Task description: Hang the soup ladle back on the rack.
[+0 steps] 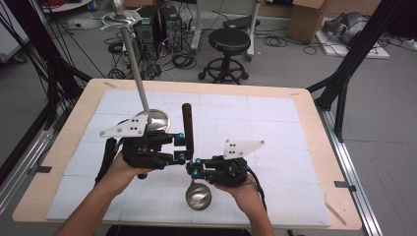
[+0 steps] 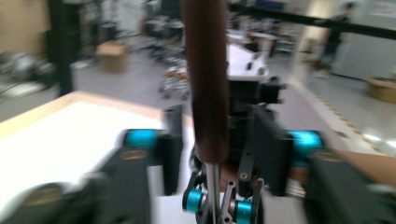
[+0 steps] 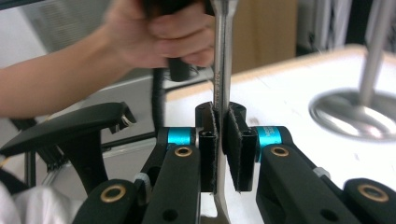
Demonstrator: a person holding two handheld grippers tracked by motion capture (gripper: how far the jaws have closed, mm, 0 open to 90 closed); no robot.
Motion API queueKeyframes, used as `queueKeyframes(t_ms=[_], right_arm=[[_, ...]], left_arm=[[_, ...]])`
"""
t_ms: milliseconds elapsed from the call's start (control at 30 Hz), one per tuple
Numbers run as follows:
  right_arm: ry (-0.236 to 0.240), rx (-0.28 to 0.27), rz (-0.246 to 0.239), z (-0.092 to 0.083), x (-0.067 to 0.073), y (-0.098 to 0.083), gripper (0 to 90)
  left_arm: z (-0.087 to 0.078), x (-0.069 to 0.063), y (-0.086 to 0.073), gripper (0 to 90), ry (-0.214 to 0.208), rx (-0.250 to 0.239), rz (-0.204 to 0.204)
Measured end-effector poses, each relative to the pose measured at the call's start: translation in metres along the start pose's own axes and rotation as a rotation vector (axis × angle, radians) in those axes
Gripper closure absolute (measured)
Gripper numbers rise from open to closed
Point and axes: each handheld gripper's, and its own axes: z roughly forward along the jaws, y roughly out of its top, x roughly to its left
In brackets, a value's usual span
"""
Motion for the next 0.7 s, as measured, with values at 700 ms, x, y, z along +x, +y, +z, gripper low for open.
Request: queueKeyframes(t_ms=[700], right_arm=[[-0.258,0.056,0.091,0.020,0.006,-0.003,83.9]], left_arm=[[0.009,0.003,0.000,49.1,0.247,0.001,-0.051]])
